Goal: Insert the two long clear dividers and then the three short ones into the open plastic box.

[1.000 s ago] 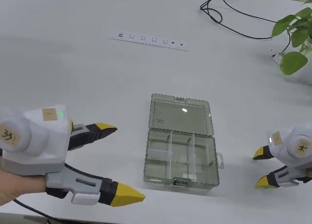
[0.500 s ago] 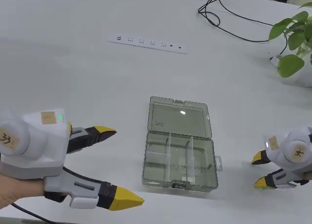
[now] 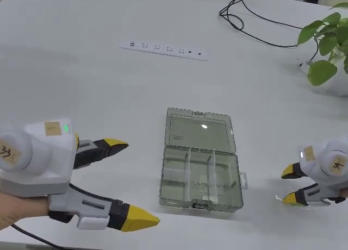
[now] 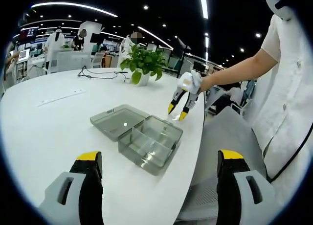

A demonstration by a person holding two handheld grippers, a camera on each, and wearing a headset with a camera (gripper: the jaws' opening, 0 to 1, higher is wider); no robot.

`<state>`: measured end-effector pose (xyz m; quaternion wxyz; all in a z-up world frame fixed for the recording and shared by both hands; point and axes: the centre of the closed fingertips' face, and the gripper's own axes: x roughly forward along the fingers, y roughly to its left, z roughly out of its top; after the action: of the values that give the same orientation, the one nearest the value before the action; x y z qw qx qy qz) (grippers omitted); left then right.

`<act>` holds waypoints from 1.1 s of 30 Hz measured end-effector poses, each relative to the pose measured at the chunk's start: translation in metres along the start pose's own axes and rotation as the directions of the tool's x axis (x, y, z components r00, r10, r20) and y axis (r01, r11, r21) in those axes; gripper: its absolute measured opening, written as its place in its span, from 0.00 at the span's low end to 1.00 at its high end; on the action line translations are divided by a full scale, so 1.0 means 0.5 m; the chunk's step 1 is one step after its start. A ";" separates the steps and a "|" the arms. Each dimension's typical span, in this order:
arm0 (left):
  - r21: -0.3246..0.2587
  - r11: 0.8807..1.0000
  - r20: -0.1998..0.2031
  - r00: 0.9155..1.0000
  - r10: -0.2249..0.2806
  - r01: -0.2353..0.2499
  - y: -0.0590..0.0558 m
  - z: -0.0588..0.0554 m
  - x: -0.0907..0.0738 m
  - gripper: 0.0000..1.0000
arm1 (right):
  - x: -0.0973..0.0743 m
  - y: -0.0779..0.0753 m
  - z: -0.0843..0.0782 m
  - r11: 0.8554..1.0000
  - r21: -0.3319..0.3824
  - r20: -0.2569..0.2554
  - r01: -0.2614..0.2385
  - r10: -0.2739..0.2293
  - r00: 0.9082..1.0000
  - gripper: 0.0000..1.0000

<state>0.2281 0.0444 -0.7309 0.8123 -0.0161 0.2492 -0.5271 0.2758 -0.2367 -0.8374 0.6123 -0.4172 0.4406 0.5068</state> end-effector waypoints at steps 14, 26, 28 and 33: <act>-0.026 0.999 0.029 0.999 0.023 -0.023 0.006 0.041 0.012 0.96 | -0.090 0.013 0.132 0.995 0.005 0.146 0.104 -0.104 0.984 0.33; -0.109 0.994 0.097 0.995 0.011 -0.001 -0.020 0.116 0.039 0.80 | -0.158 0.035 0.250 0.985 -0.017 0.238 0.174 -0.165 0.957 0.33; -0.141 0.990 0.110 0.994 0.002 0.014 -0.029 0.129 0.046 0.76 | -0.169 0.039 0.268 0.983 -0.012 0.253 0.181 -0.172 0.952 0.33; -0.229 0.972 0.135 0.991 -0.015 0.046 -0.042 0.151 0.062 0.67 | -0.187 0.056 0.304 0.980 -0.025 0.272 0.197 -0.183 0.945 0.33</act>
<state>0.2520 -0.0096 -0.6708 0.8115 -0.1493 0.2541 -0.5047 0.2566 -0.1108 -0.7093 0.7013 -0.4011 0.2980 0.5085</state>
